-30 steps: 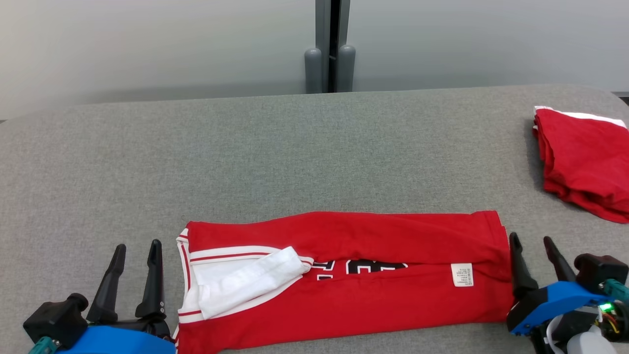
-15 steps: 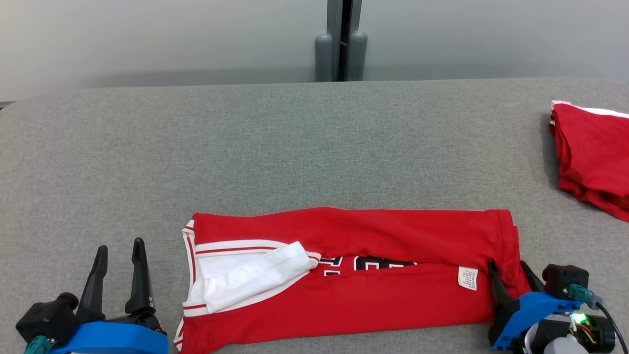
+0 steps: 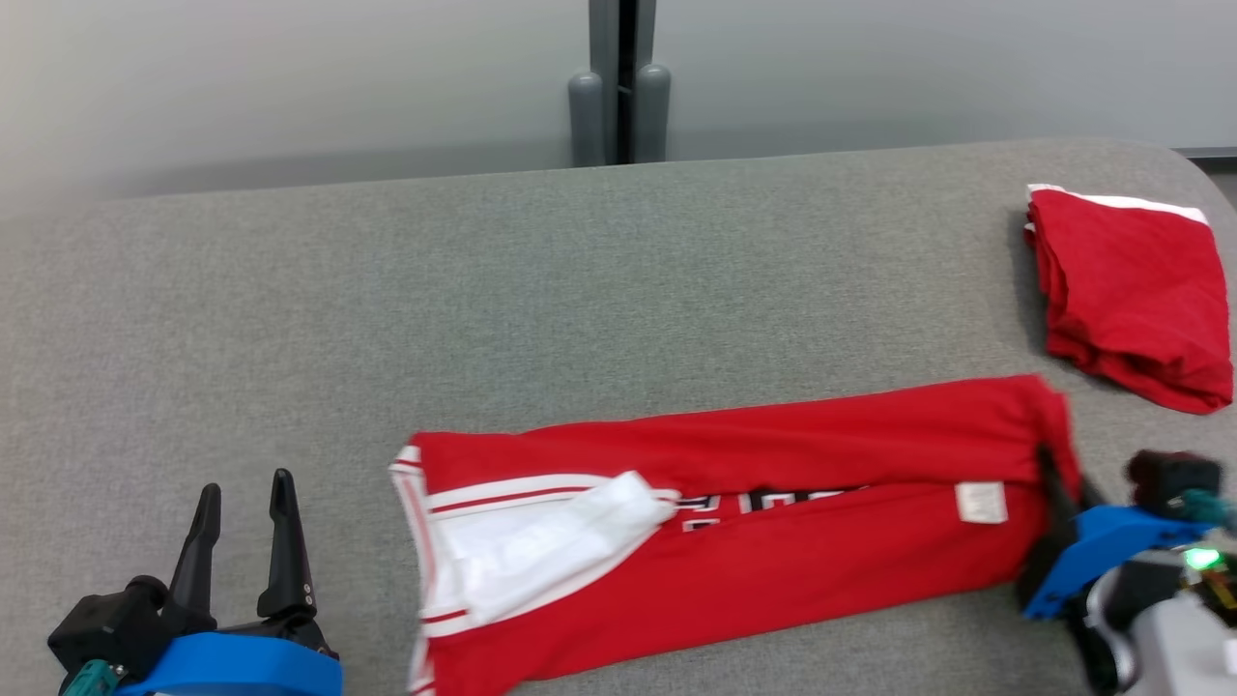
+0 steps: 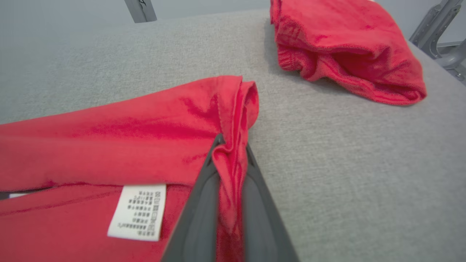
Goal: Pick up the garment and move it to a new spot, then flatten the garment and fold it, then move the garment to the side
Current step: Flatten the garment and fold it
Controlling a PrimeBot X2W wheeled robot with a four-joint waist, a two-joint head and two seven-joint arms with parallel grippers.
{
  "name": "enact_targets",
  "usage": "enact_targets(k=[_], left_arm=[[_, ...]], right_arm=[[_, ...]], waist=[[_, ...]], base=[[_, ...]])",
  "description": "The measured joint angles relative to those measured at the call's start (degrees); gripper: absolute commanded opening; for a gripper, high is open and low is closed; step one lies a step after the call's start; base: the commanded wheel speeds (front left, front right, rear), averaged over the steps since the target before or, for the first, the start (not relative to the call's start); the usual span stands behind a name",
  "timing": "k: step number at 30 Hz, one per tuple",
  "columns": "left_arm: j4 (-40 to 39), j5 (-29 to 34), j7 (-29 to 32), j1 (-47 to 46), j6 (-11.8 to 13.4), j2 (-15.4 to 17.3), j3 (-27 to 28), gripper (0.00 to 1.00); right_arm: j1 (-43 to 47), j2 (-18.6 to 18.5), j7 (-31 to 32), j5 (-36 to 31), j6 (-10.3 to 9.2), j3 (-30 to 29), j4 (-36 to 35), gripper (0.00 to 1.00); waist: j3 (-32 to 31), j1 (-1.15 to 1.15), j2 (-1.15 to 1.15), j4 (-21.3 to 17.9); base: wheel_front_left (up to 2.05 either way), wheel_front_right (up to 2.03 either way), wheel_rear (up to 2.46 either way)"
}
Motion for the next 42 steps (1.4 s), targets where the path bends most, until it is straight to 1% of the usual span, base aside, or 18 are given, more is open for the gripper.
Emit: enact_targets(k=[3, 7, 9, 11, 13, 15, 19, 25, 26, 27, 29, 34, 37, 42], left_arm=[[0.15, 0.12, 0.00, 0.04, -0.23, -0.31, -0.08, 1.00], [0.53, 0.24, 0.00, 0.07, -0.49, -0.63, -0.19, 1.00], [0.65, 0.46, 0.00, 0.07, -0.69, -0.88, -0.22, 1.00], [0.82, 0.53, 0.00, 0.07, -0.96, -0.91, -0.23, 1.00], [1.08, 0.59, 0.00, 0.05, -1.07, -0.91, -0.41, 1.00], [1.36, 0.62, 0.00, 0.02, -1.20, -0.92, -0.69, 1.00], [1.86, 0.75, 0.13, -0.28, -1.53, -0.93, -1.44, 1.00], [2.08, 1.00, 0.32, -0.44, -1.67, -0.65, -1.86, 1.00], [2.08, 1.00, 0.34, -0.51, -1.68, -0.60, -1.90, 1.00], [2.15, 1.00, 0.35, -0.60, -1.77, -0.64, -2.03, 1.00], [2.36, 1.00, 0.35, -0.62, -1.85, -0.74, -2.19, 1.00], [2.83, 1.00, 0.34, -0.62, -2.02, -1.15, -2.68, 1.00], [3.09, 1.00, 0.32, -0.63, -2.08, -1.34, -2.81, 1.00], [3.60, 1.08, 0.27, -0.83, -2.27, -1.72, -3.32, 1.00]], right_arm=[[0.62, -2.11, 2.80, 0.41, -0.02, -3.38, -5.14, 0.00], [3.49, -3.46, 6.05, 0.75, -0.04, -7.65, -11.79, 0.00], [4.56, -2.93, 7.57, 1.88, -0.05, -8.44, -14.74, 0.00], [5.32, -1.23, 9.53, 3.58, -0.05, -7.14, -17.56, 0.00], [6.35, 0.34, 11.48, 5.63, -0.05, -4.26, -19.73, 0.00], [7.28, 1.11, 12.74, 7.22, -0.05, -1.10, -21.65, 0.00], [7.74, 2.36, 13.37, 9.53, -0.05, 6.03, -24.27, 0.00], [6.99, 3.22, 13.13, 15.60, -0.05, 18.01, -24.47, 0.00], [6.43, 3.22, 12.68, 16.93, -0.05, 19.74, -24.09, 0.00], [4.99, 3.24, 11.68, 18.69, -0.05, 23.09, -22.83, 0.00], [3.64, 3.25, 10.76, 21.04, -0.05, 26.70, -21.25, 0.00], [-0.07, 3.31, 9.57, 24.41, -0.05, 35.06, -16.72, 0.00], [-2.07, 3.35, 8.96, 26.80, -0.05, 38.96, -13.59, 0.00], [-5.51, 3.31, 7.84, 28.48, -0.07, 42.90, -6.75, 0.00]], waist=[[-0.25, 0.00, 0.00, -0.68], [-0.54, 0.00, 0.00, -1.26], [-0.68, 0.00, 0.00, -1.41], [-0.84, 0.00, 0.00, -1.53], [-1.00, 0.00, 0.00, -1.57], [-1.17, 0.00, 0.00, -1.47], [-1.69, 0.00, 0.00, -0.87], [-2.57, 0.00, 0.00, 0.70], [-2.66, 0.00, 0.00, 1.01], [-2.87, 0.00, 0.00, 1.72], [-3.07, -0.01, 0.00, 2.50], [-3.43, -0.01, 0.00, 4.27], [-3.51, -0.01, 0.00, 5.21], [-3.60, -0.01, 0.00, 6.44]], base=[[0.00, 0.00, 0.00], [0.00, 0.00, 0.00], [0.00, 0.00, 0.00], [0.00, 0.00, 0.00], [0.00, 0.00, 0.00], [0.00, 0.00, 0.00], [0.00, 0.00, 0.00], [0.00, 0.00, 0.00], [0.00, 0.00, 0.00], [0.00, 0.00, 0.00], [0.00, 0.00, 0.00], [0.00, 0.00, 0.00], [0.00, 0.00, 0.00], [0.00, 0.00, 0.00]])
